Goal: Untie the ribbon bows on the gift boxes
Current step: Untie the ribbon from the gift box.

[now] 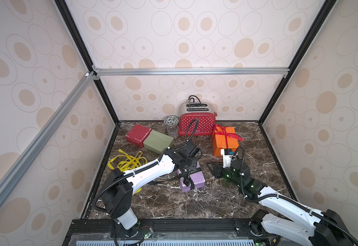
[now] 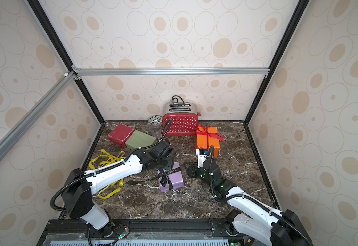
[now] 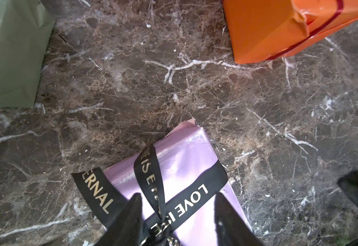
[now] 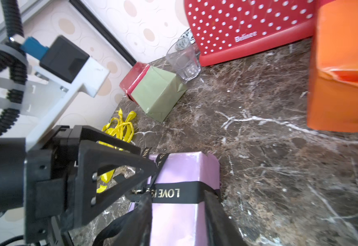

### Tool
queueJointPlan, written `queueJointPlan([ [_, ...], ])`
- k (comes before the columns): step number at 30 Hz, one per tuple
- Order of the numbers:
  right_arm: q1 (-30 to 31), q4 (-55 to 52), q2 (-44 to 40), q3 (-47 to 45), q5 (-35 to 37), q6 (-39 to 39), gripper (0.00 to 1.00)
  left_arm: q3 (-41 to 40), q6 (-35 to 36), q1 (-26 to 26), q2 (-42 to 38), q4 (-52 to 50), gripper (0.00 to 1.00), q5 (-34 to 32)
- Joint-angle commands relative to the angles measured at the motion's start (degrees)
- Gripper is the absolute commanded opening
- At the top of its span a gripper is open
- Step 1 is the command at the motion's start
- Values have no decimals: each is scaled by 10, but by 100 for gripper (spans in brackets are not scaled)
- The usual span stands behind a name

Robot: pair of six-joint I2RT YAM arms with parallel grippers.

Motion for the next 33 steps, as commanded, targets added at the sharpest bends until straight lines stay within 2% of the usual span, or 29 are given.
queueJointPlan([
  [1, -6, -40, -2, 12, -33, 33, 35, 45, 0, -5, 32, -87, 40, -13],
  [4, -5, -47, 9, 7, -112, 20, 32, 64, 4, -14, 56, -95, 39, -18],
  [10, 11, -54, 61, -1, -211, -2, 36, 74, -8, -23, 75, -116, 39, -43],
  [14, 20, -72, 92, 11, -212, -23, 36, 57, -25, -28, 64, -115, 49, -65],
  [19, 20, -60, 101, 10, -198, -33, 36, 65, -28, -44, 63, -132, 53, -96],
  [29, 26, -45, 113, 0, -198, -34, 35, 39, -59, -41, 71, -114, 54, -108],
  [33, 29, -45, 117, 3, -196, -34, 35, 34, -60, -39, 74, -105, 50, -104],
])
